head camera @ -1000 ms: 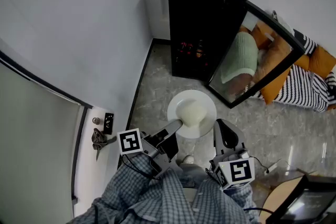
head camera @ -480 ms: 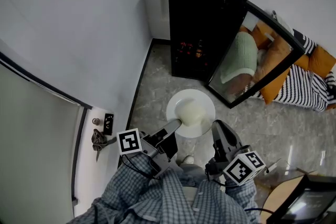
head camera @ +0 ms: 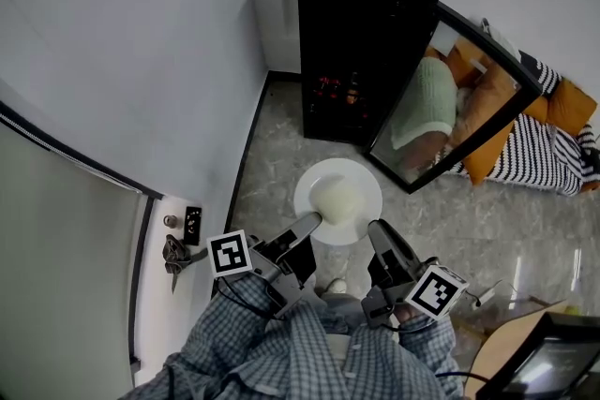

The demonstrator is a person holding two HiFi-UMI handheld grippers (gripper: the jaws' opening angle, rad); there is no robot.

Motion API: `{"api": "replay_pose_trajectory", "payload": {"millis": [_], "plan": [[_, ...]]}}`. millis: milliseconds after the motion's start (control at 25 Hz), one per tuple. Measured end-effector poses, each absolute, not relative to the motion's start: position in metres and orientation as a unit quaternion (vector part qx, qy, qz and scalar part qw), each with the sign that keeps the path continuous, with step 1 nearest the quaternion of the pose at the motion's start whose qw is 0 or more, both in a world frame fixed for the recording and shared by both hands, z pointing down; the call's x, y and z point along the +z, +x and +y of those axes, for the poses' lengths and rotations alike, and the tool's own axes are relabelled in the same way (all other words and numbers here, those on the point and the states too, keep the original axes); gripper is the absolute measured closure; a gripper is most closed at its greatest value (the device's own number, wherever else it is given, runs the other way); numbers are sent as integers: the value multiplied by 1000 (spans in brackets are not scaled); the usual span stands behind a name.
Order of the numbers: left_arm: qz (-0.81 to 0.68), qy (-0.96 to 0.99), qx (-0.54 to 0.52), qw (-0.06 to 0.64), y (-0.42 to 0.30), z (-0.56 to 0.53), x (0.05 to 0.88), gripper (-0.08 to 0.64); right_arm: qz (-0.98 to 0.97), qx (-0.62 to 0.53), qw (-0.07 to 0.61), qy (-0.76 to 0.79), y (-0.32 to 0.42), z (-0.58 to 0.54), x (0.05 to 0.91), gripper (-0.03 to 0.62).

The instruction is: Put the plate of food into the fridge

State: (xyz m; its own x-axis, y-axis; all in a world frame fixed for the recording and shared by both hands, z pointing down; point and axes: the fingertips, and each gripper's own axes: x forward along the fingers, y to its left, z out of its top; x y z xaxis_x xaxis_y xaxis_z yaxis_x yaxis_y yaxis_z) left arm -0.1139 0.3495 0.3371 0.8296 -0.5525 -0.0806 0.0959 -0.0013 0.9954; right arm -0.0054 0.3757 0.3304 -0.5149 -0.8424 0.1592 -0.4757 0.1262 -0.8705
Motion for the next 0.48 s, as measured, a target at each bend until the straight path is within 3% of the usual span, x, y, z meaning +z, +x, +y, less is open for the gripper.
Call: {"api": "replay_pose_trajectory", "payload": {"millis": [280, 480], "plan": [[-169, 669, -220, 689, -117, 351, 343, 511, 725, -478, 161, -469, -21, 376, 341, 505], [-160, 667, -220, 693, -121, 352, 344, 511, 712, -477, 180, -483, -24, 378, 337, 512]]}}
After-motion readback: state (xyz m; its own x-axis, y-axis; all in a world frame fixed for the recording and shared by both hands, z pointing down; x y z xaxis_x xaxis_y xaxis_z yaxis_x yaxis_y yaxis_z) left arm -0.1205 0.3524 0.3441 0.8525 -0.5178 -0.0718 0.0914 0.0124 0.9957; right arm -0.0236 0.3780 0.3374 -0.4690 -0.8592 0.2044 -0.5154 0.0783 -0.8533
